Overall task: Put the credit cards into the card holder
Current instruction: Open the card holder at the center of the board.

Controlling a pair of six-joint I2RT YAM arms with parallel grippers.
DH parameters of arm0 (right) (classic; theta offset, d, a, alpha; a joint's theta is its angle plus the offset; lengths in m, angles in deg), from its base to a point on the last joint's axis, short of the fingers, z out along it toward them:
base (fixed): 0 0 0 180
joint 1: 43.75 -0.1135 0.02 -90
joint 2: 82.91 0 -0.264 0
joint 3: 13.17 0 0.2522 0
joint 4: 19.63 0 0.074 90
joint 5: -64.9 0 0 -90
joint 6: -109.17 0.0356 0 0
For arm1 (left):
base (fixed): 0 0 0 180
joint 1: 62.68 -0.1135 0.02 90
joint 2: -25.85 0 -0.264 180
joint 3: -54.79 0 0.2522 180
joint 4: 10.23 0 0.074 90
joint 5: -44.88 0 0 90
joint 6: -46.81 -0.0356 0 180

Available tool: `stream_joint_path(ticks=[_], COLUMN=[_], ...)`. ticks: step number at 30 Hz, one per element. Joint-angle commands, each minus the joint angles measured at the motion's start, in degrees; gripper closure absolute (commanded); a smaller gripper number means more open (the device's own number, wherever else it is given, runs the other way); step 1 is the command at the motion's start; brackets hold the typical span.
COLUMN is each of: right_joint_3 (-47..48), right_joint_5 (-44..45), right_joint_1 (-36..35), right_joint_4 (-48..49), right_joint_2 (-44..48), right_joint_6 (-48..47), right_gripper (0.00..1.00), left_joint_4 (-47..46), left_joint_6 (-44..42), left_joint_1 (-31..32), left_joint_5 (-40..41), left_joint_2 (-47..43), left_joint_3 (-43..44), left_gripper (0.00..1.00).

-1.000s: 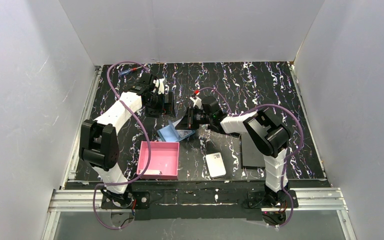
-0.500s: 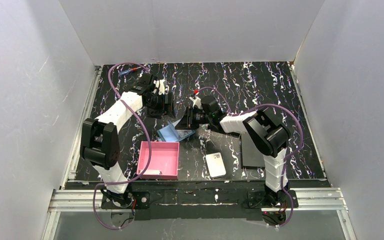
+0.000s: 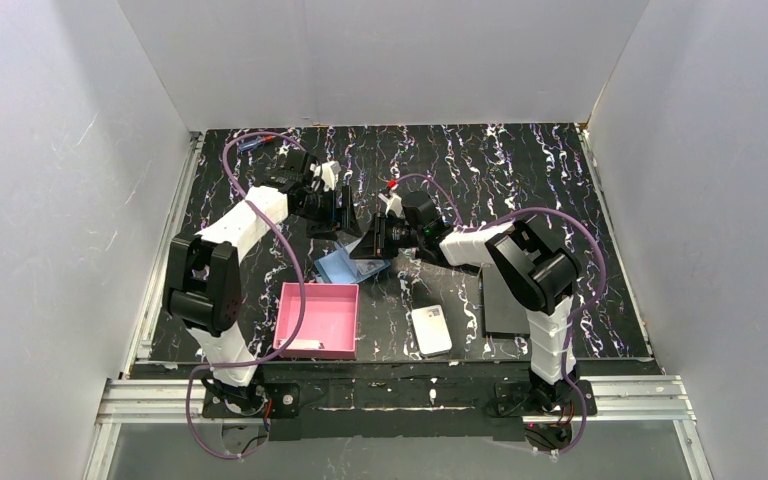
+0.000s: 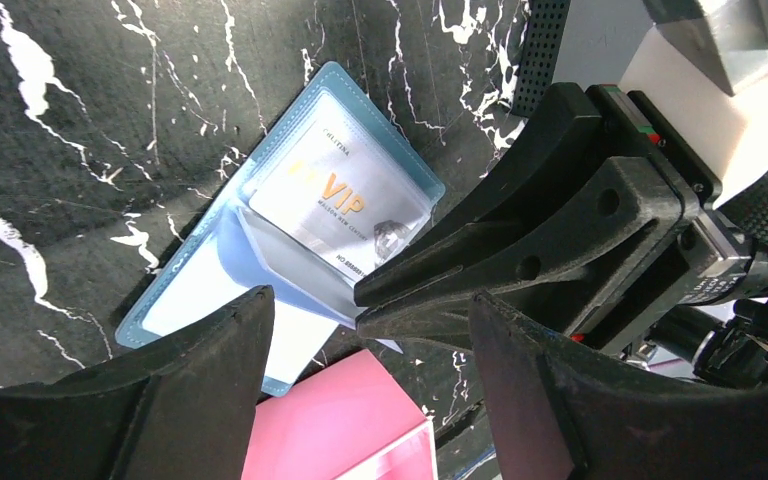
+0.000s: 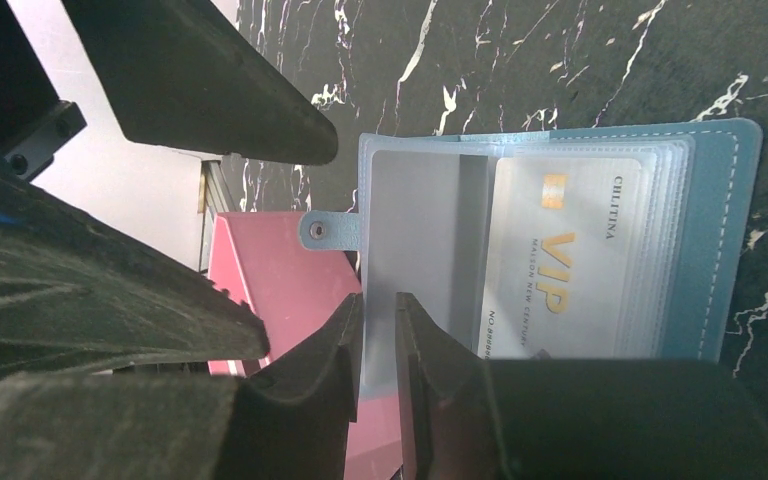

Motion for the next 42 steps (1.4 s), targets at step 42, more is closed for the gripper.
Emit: stream_joint_path(ticks=[42], right_joint_3=[13.84], right_joint_5=[24.17], right_joint_1=[-1.90], right_joint_4=[-36.98], right_joint_2=[3.59], right_joint_6=[-30.01], right_gripper=[0.53], left_joint_4=[2.89], left_joint_6=[-3.27], left_joint_1=[1.23], left_joint_5=[11.16], left_joint_2=[-2.57], left_joint_3=[0.03], left_gripper=[0.15])
